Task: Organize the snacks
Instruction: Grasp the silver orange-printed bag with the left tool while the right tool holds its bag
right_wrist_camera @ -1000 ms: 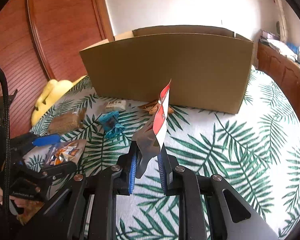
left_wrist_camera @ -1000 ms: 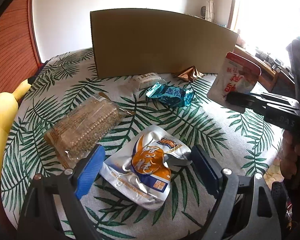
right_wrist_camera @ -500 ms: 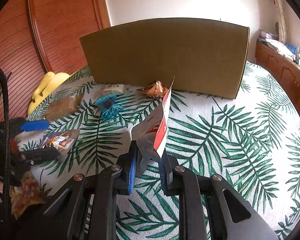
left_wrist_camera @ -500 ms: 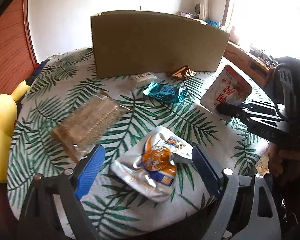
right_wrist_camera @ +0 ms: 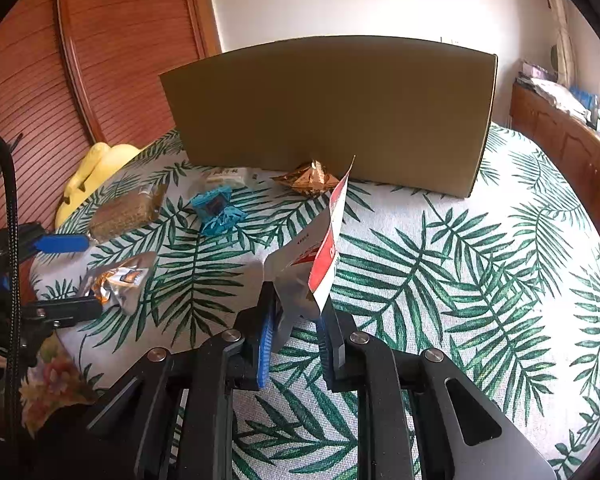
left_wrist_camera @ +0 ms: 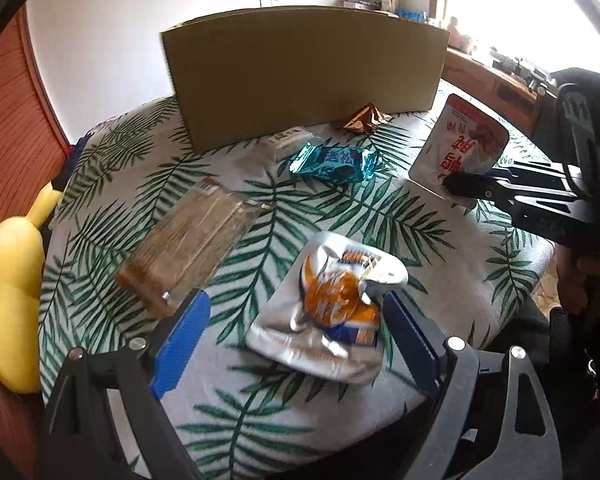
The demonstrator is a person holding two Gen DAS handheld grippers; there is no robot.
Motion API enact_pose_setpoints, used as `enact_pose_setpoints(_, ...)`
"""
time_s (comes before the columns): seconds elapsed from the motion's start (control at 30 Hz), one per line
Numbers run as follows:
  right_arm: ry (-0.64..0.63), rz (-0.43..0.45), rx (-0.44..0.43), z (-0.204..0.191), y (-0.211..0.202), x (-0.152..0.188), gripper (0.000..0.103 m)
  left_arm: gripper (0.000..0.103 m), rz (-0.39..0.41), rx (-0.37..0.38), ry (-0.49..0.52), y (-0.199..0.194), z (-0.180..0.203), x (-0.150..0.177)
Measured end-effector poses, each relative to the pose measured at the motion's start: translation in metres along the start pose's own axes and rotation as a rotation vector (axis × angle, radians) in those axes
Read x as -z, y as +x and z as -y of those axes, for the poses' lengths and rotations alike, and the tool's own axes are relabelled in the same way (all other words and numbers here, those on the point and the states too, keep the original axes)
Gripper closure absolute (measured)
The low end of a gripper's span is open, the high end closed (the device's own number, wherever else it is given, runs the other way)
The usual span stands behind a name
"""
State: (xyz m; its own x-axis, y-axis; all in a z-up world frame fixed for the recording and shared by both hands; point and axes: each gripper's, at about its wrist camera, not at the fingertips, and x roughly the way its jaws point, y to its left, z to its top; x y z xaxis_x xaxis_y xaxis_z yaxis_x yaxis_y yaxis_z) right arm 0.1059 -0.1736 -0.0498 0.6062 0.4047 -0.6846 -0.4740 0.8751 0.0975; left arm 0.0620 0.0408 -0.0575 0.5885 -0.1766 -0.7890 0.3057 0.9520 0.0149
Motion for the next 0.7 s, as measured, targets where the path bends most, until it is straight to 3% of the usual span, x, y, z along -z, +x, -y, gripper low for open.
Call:
enact_pose_setpoints(0.17,-0.002,0.006,0.001,0.0,-0.004,0.001,0.086,0.016,-0.026,0.017,0.017,0.011,0.007,-0.007)
enact_pose_setpoints(0.33,0.005,0.006,0.001,0.003,-0.007,0.003,0.086,0.023,-0.032,0.033,-0.01,0.017,0.004,-0.014)
enact_pose_setpoints(0.47,0.004,0.011,-0.003,0.002,-0.01,0.002,0.086,0.043,-0.021,0.023,-0.029,0.014,0.002,-0.014)
enact_pose_setpoints(0.67,0.0,0.018,-0.006,0.0,-0.015,0.004,0.086,0.053,0.0,0.02,-0.046,0.009,-0.001,-0.01)
enact_pose_setpoints(0.7,-0.001,0.018,-0.006,0.0,-0.015,0.004,0.086,0.067,0.012,0.035,-0.047,0.006,0.0,-0.01)
